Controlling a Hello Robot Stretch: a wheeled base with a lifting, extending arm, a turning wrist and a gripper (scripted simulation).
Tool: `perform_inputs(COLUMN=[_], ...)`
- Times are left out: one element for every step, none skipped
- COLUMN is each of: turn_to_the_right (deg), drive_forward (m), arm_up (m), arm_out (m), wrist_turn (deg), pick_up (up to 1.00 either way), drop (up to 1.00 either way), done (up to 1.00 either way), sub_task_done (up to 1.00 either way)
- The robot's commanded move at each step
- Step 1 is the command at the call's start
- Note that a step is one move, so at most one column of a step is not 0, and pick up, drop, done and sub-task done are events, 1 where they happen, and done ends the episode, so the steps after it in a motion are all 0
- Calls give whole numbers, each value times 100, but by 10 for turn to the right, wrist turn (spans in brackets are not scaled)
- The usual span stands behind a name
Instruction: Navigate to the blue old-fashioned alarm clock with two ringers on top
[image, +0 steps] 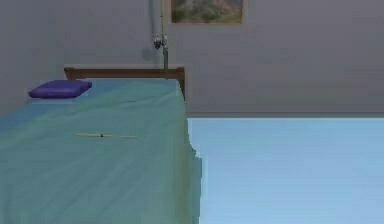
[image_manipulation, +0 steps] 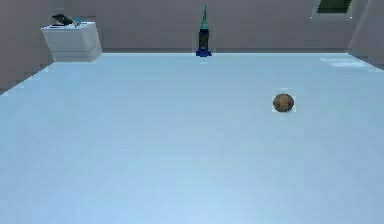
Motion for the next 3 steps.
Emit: perform_inputs(turn_to_the_right=[-450,-450,-450], drive_forward=[0,0,0], arm_up=[0,0,0], arm_out=[0,0,0], wrist_turn=[0,0,0], pick_up=[0,0,0], drop=[0,0,0], done=[0,0,0], sub_task_done=[0,0,0])
